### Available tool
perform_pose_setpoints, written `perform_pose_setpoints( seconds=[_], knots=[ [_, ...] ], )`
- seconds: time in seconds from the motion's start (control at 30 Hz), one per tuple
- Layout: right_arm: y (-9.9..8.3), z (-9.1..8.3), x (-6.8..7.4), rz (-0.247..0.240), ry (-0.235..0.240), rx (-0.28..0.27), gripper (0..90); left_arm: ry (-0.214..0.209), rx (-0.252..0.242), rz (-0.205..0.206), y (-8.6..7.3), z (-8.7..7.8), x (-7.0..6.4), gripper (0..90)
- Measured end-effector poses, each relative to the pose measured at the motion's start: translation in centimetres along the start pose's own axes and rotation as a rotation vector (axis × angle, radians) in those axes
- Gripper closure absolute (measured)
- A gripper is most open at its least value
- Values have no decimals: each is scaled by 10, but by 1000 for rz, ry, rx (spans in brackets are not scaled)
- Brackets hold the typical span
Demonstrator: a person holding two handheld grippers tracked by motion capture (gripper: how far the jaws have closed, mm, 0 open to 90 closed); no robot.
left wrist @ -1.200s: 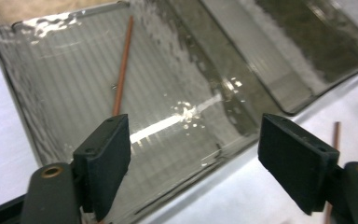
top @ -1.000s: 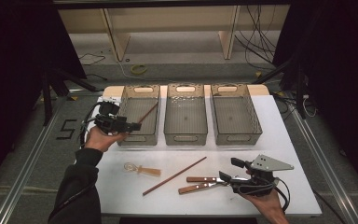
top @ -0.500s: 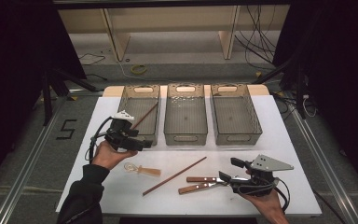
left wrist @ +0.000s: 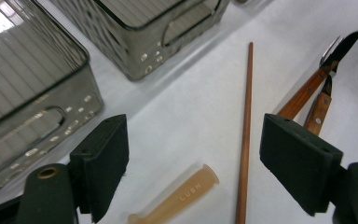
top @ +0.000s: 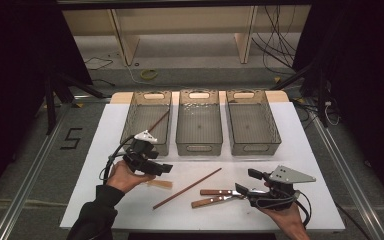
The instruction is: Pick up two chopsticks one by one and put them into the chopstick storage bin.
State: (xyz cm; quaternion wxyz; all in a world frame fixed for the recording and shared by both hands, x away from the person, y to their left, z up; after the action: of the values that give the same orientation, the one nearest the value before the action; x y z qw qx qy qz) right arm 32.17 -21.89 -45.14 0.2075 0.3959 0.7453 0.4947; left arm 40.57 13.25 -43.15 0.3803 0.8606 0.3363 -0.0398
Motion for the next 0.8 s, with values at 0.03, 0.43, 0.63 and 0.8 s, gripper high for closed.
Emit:
perform_pose_setpoints(
  seconds=[0.03,0.43,0.63,0.8],
  knots=[
    [0,0,0,0,0,1,296,4,12,0,-1,2,-2,247],
    [0,0,0,1,0,2,296,-17,124,35,-13,14,-19,350],
    [0,0,0,1,0,3,296,-29,159,36,-20,20,-27,422],
    [0,0,0,0,0,5,296,-29,228,40,-28,28,-31,479]
  ],
)
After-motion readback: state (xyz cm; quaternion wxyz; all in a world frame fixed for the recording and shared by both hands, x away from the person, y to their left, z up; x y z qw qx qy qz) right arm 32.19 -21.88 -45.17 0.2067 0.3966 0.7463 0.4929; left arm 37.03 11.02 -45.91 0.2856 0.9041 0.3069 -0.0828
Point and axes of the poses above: each handheld gripper's, and its own axes: z roughly forward along the jaws, y roughly out of its top, x roughly to its left, the point moved 3 cm from there along z, roughly forward along the jaws, and after that the axes turned 11 degrees about -y, right-handed, at the moved point
